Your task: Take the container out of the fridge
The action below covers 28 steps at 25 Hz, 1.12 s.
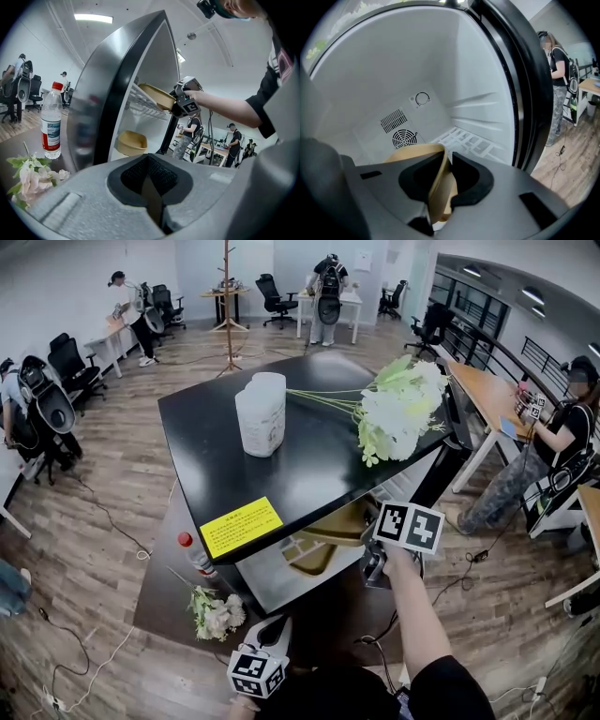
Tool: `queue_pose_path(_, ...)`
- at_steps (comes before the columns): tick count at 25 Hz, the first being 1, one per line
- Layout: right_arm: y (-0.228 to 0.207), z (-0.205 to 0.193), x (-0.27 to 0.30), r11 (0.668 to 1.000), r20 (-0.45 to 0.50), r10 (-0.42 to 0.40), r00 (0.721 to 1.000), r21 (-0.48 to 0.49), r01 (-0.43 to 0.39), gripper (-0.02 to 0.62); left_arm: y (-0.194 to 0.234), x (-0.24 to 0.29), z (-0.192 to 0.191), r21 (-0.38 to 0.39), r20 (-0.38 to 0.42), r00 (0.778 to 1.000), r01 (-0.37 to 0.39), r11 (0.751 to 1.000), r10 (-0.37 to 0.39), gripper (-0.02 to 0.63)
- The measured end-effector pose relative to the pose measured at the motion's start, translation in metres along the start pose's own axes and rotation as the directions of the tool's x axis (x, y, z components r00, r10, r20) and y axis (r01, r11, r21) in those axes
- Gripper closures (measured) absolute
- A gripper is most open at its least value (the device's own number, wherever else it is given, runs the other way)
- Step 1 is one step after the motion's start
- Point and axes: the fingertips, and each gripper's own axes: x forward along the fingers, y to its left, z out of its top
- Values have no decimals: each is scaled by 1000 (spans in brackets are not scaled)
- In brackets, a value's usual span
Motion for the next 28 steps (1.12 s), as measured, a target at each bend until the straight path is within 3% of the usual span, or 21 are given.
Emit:
queue_pose_path(20, -10, -1, -41, 997, 87, 64, 994, 28, -67, 545, -22, 6, -9, 24, -32, 998, 56, 998, -56, 598)
queue_pose_path(28, -28, -6, -70, 998, 113, 37, 993, 37, -41, 549, -44, 12, -12, 47, -44, 993, 108, 993, -106, 598)
